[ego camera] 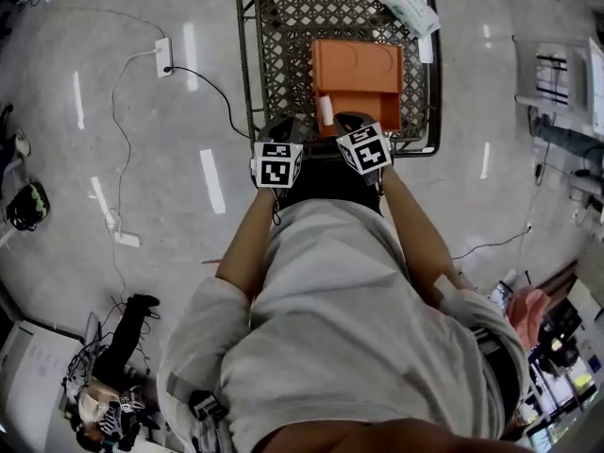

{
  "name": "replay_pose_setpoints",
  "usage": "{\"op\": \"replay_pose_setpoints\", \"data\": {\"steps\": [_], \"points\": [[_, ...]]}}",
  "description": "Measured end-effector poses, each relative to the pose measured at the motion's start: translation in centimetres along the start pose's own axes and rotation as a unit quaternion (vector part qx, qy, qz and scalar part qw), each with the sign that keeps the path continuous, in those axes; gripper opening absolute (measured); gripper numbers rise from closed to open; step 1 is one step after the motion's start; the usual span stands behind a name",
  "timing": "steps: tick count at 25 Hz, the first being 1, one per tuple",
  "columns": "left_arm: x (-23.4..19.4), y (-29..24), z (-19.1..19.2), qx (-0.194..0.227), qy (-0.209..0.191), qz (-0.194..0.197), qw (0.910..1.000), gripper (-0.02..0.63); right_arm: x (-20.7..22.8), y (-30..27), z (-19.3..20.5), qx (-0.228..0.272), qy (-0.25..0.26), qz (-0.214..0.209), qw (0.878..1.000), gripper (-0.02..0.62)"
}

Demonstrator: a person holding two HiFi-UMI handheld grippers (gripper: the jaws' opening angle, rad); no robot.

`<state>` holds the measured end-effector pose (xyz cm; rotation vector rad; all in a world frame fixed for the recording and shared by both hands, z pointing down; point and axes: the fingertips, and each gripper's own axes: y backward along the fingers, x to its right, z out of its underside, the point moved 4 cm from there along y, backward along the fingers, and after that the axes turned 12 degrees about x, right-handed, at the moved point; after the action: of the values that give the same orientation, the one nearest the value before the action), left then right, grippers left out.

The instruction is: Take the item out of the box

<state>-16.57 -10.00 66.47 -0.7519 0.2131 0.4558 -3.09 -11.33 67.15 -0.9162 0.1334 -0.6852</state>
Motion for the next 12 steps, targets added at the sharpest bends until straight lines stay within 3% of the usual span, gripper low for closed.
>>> {"op": "replay_pose_setpoints", "data": {"steps": [7,12], "points": [[-1.9,-1.1,0.4,-0.019,0.015,-0.03,0.9992,0.011,1.3,-3.2,0.3,-0.018,0.029,0.005,0.999,0.006],[-1.9,-2.3,1.0,-0.031,0.023,-0.038,0.9986,0.011,1.2,-3.9,0.2,-0.024,0.019,-0.005,1.0,0.006]]}}
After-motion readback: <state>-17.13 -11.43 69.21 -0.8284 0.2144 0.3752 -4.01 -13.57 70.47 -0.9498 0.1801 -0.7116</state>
